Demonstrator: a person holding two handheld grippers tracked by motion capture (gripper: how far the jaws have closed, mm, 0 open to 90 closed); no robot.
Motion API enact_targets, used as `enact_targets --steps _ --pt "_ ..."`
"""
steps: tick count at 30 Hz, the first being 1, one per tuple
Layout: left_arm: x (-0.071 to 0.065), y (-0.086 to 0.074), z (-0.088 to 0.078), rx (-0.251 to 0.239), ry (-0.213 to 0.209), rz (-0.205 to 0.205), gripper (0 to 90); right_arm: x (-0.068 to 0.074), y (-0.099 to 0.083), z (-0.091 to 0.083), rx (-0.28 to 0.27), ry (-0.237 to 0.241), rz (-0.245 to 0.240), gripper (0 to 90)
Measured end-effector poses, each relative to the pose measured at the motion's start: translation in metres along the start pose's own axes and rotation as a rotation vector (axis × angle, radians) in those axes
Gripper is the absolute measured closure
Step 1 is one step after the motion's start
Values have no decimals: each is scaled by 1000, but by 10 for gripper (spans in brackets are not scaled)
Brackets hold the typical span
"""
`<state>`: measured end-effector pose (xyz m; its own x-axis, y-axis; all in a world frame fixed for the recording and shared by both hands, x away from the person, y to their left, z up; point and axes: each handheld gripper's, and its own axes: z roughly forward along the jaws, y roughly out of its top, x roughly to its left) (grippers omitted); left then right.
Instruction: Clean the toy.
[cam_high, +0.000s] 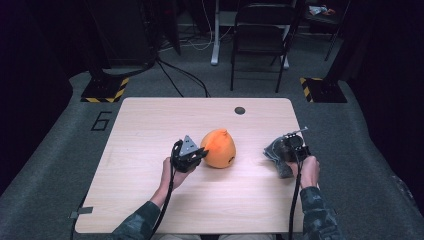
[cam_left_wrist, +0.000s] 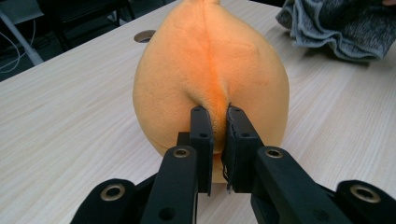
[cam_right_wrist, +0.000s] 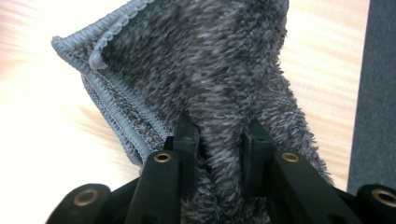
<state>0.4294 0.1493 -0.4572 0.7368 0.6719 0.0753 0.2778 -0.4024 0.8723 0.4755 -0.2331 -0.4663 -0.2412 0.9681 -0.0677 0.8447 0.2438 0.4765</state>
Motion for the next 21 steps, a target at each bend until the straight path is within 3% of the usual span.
enact_targets --steps 3,4,6,7,8,10,14,21 --pt "1 0 0 6 0 -7 830 -4 -4 13 31 -8 -2 644" --pt "2 0 -1 10 2 -8 830 -6 -7 20 50 -3 10 561" --pt "2 -1 0 1 8 -15 831 -6 -6 20 46 -9 9 452" --pt "2 -1 0 1 8 -15 831 -6 -6 20 46 -9 9 452" --pt "2 -1 0 -2 8 -22 831 -6 -4 16 27 -20 4 301" --pt "2 -1 0 -8 16 -29 833 -6 -2 9 -1 -10 11 243" --pt "1 1 -2 -27 11 -41 837 -6 2 -8 -62 -8 6 201" --pt "-1 8 -9 -52 6 -27 842 -5 2 -17 -77 9 -4 198"
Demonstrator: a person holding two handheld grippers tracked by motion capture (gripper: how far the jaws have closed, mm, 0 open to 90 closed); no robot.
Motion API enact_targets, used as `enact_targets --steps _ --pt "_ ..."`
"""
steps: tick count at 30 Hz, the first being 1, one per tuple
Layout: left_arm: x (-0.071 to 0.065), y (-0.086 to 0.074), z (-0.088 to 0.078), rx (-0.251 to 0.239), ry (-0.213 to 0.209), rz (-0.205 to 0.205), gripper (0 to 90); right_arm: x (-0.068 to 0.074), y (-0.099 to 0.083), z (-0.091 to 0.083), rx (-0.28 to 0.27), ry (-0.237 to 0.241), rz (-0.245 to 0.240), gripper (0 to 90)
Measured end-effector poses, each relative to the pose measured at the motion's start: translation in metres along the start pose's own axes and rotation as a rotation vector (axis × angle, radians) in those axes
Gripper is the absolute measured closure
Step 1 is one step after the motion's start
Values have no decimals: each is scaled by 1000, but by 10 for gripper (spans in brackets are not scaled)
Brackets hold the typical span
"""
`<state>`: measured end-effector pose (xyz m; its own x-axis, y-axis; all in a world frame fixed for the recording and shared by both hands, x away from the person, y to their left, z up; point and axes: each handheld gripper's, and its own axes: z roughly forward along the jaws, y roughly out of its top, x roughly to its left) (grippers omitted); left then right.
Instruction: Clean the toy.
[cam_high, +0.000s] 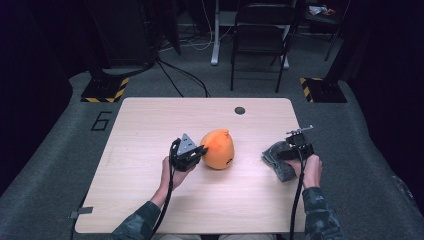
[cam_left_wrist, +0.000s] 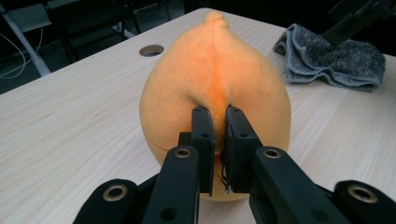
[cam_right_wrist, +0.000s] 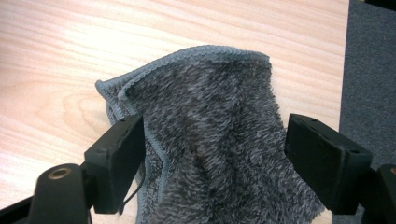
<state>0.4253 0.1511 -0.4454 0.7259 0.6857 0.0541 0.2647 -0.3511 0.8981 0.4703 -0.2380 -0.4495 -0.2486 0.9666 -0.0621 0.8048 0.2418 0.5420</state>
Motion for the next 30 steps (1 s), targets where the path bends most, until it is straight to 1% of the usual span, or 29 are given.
enact_targets --steps 1,2,3,4,5,6,7,8,9,10,12,13,14,15,16,17,18,19,20,21,22,24,25,26,27,28,29,30 --pt "0 1 -1 2 -9 0 842 0 -1 0 1 1 -2 198" --pt "0 2 -2 -8 -14 -3 842 0 -1 0 5 -1 2 196" --pt "0 4 -4 -1 -30 -7 842 0 -1 0 5 0 0 196" --pt "-1 5 -6 1 -32 -4 842 -1 -2 -1 6 -1 0 193" --pt "-2 6 -7 -9 -39 -14 842 -1 -2 -1 3 -2 -3 191" --pt "-2 6 -7 -9 -39 -14 841 -1 -2 -1 3 -2 -3 191" --pt "-3 8 -10 -4 -50 -6 842 -1 -3 -1 2 -10 0 183" --pt "-5 9 -14 -8 -65 -7 842 0 -3 -1 3 -7 -3 180" --pt "-6 10 -16 -5 -73 -13 841 0 -4 0 6 -6 -7 174" --pt "-6 11 -18 2 -85 -9 841 0 -4 1 5 -7 -10 170" --pt "-8 11 -20 5 -87 -6 841 0 -5 1 2 -11 -12 169" --pt "-10 10 -23 27 -96 1 841 2 -5 1 1 -4 -11 160" --pt "-10 10 -23 27 -96 1 840 2 -5 1 1 -4 -11 160" --pt "-12 10 -25 42 -102 0 840 2 -5 0 -4 1 -8 159" --pt "-13 8 -26 44 -102 -1 840 3 -8 -2 -12 6 -2 155" --pt "-14 6 -29 64 -112 -9 840 4 -10 -3 -12 22 11 155" --pt "-14 6 -29 64 -112 -9 840 4 -10 -3 -12 22 11 155" --pt "-14 4 -31 80 -118 -17 840 4 -13 -4 -22 27 4 154" --pt "-14 1 -35 91 -108 -19 840 7 -21 -6 -34 32 -2 153" --pt "-12 0 -36 101 -108 -19 839 8 -24 -6 -41 38 -7 152" --pt "-10 -1 -36 101 -106 -33 839 9 -28 -7 -48 43 -14 151" --pt "-6 -3 -35 109 -81 -48 837 11 -36 -6 -65 50 -15 149" --pt "-3 -4 -34 112 -71 -53 834 12 -39 -6 -64 53 -18 145" --pt "-3 -4 -34 112 -71 -53 828 12 -42 -5 -69 55 -19 142" --pt "0 -5 -32 116 -56 -63 828 12 -42 -5 -69 55 -19 142" --pt "3 -6 -30 137 -28 -56 819 12 -44 -5 -72 62 -17 139" --pt "10 -8 -25 152 -13 -76 803 13 -50 -5 -74 65 -12 132" --pt "14 -9 -23 166 2 -80 802 12 -51 -5 -78 67 -13 131"
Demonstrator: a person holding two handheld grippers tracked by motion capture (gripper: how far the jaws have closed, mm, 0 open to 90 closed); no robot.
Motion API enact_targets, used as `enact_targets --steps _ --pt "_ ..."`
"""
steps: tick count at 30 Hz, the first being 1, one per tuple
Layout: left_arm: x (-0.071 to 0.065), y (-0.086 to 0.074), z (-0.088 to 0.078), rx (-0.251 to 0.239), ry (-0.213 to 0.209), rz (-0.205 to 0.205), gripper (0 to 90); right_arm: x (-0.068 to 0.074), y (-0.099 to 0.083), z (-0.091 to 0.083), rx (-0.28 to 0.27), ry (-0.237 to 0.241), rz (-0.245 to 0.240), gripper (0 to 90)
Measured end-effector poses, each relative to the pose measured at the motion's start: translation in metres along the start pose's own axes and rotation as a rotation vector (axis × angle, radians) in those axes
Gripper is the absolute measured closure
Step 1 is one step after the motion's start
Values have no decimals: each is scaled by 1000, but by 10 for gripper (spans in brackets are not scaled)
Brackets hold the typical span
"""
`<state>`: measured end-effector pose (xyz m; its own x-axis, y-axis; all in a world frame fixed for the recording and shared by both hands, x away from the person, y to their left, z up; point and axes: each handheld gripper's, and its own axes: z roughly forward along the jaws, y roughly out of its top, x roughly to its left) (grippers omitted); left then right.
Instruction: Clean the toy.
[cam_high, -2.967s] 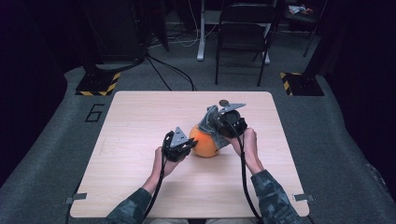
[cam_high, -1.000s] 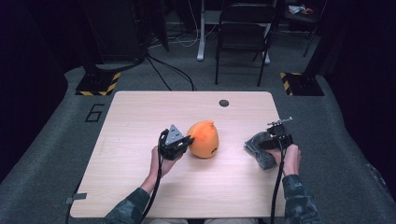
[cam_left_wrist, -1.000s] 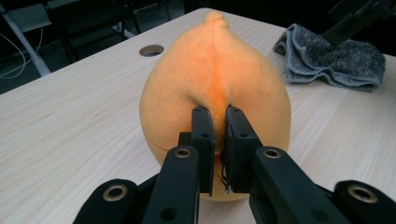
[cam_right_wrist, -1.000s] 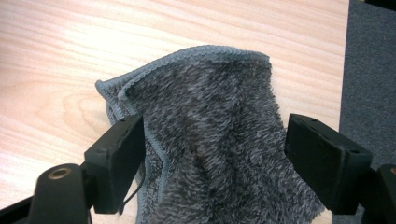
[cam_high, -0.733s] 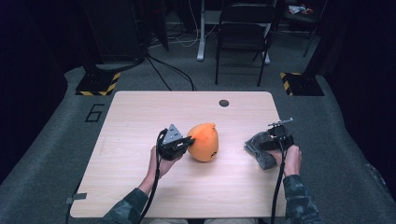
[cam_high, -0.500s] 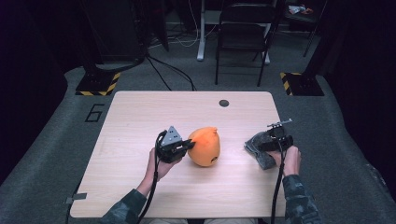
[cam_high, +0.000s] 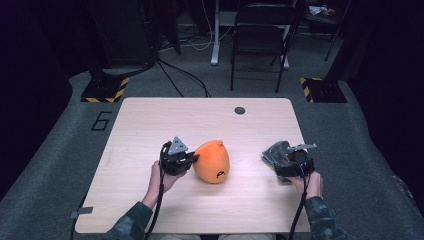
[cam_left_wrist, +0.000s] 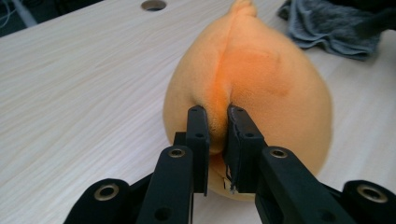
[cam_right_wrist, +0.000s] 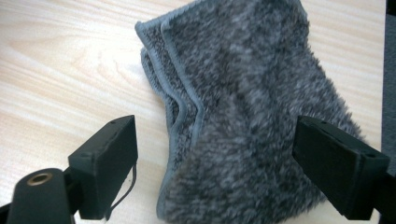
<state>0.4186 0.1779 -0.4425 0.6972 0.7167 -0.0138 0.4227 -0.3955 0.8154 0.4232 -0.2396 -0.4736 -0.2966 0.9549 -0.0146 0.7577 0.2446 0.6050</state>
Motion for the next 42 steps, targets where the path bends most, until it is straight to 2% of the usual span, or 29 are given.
enact_targets --steps 5,11,14,15,17,20,21,22,23,24,26,29,35,37,38,39,40,41,42 --pt "14 0 17 51 56 7 794 -2 -8 0 10 5 7 131" --pt "25 -3 34 64 51 -10 766 -3 -13 5 44 7 -7 124" --pt "27 -3 36 58 63 -14 718 -3 -13 5 44 6 -11 124" --pt "29 -2 36 51 76 -19 676 -3 -13 5 47 11 -11 122" --pt "31 -2 35 45 69 -19 602 -2 -14 5 55 12 0 122" --pt "32 -2 31 47 71 -15 453 -1 -14 3 52 16 4 116" --pt "30 0 28 50 84 -3 403 -2 -14 2 51 17 -2 114" --pt "30 0 28 50 84 -3 352 -3 -14 2 36 18 -8 112" --pt "30 1 24 51 80 0 352 -3 -14 2 36 18 -8 112" --pt "28 1 20 50 96 4 274 -3 -15 -1 35 18 -7 106" --pt "27 1 13 49 101 1 217 -4 -17 -1 23 21 -24 102" --pt "28 -2 6 44 108 -5 167 -4 -19 -2 18 24 -20 90" --pt "39 -30 -19 85 154 -21 153 -3 -26 0 27 21 -25 27" --pt "45 -41 -27 124 162 -27 138 -3 -30 -1 36 27 -21 0" --pt "45 -41 -27 124 162 -27 124 -3 -30 -1 36 27 -21 0" --pt "51 -53 -30 170 202 -36 65 -3 -33 -1 38 21 -19 0" --pt "54 -60 -31 202 222 -42 12 -3 -34 -1 35 18 -26 0" --pt "57 -67 -32 218 231 -53 1 -2 -36 0 34 16 -22 0" --pt "57 -67 -32 218 231 -53 0 -1 -38 0 39 10 -25 0"
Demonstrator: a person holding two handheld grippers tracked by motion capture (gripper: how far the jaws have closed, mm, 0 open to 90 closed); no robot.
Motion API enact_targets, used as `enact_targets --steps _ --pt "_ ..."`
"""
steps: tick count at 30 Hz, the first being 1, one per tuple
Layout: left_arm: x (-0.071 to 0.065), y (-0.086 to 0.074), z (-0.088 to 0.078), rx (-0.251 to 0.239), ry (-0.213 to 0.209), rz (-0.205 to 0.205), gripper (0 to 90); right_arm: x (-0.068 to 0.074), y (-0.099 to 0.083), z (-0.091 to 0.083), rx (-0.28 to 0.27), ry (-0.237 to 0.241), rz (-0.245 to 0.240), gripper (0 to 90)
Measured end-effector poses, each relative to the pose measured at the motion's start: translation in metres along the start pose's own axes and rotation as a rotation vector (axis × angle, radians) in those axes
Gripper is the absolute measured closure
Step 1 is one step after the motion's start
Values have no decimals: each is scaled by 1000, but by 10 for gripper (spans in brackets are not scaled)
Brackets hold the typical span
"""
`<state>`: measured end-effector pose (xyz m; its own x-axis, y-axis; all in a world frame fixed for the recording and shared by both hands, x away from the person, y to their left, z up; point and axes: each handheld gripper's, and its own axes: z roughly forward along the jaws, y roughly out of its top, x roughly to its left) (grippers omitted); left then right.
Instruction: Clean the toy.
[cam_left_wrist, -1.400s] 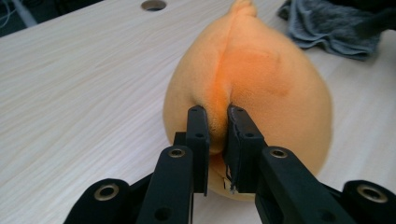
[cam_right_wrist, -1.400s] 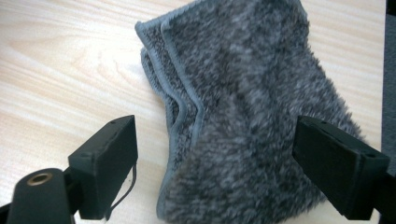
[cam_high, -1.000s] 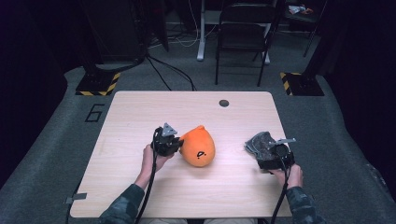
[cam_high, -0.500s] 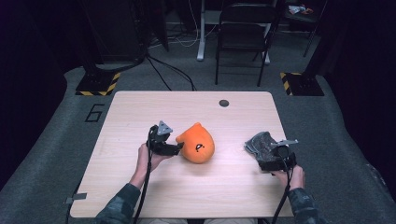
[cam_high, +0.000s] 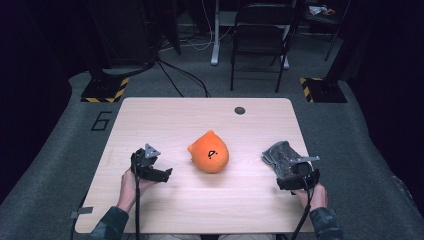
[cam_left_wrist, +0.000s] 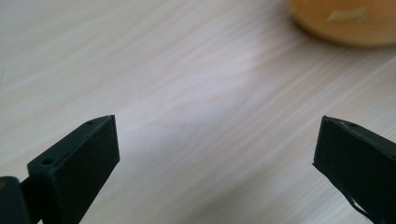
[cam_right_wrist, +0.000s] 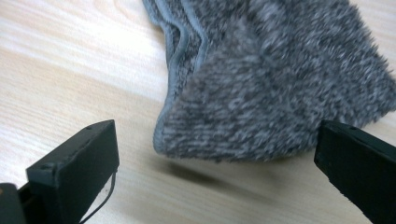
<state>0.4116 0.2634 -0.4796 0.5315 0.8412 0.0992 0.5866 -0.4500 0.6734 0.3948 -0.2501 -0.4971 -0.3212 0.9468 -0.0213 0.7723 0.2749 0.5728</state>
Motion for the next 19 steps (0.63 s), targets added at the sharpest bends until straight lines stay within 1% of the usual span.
enact_targets --steps 1,2,3,4,5,6,7,8,9,10,11,12,13,14,15,16,17,18,19 --pt "6 -14 1 12 15 -29 0 1 -3 1 -2 -11 -10 0" --pt "6 -14 1 12 15 -29 0 1 -3 1 -2 -11 -10 0" --pt "9 -21 1 23 26 -37 0 2 -6 1 2 -19 -17 0" --pt "11 -26 3 31 23 -51 0 2 -9 2 1 -26 -24 0" --pt "12 -33 6 63 29 -48 0 1 -12 4 4 -41 -33 0" --pt "13 -37 9 80 34 -41 0 -1 -12 5 7 -42 -36 0" --pt "13 -40 12 91 28 -42 0 -2 -14 6 8 -41 -31 0" --pt "13 -40 12 91 28 -42 0 -2 -15 8 17 -41 -20 0" --pt "14 -42 14 103 18 -47 0 -2 -15 8 17 -41 -20 0" --pt "17 -44 15 89 -1 -58 0 -3 -16 9 5 -31 -10 0" --pt "19 -45 16 66 4 -66 0 -6 -17 10 2 -9 10 0" --pt "19 -46 16 60 7 -80 0 -6 -17 10 2 -9 10 0" --pt "24 -50 18 33 -21 -77 0 -10 -20 11 -17 17 30 0" --pt "26 -53 19 9 -30 -86 0 -11 -21 12 -37 13 27 0" --pt "26 -53 19 9 -30 -86 0 -11 -22 12 -49 9 44 0" --pt "27 -55 19 -23 -35 -82 0 -11 -22 12 -49 9 44 0" --pt "28 -58 19 -43 -50 -74 0 -12 -25 13 -87 5 47 0" --pt "28 -58 19 -43 -50 -74 0 -12 -26 13 -92 7 45 0" --pt "27 -58 20 -53 -45 -76 0 -13 -27 14 -104 6 39 0"
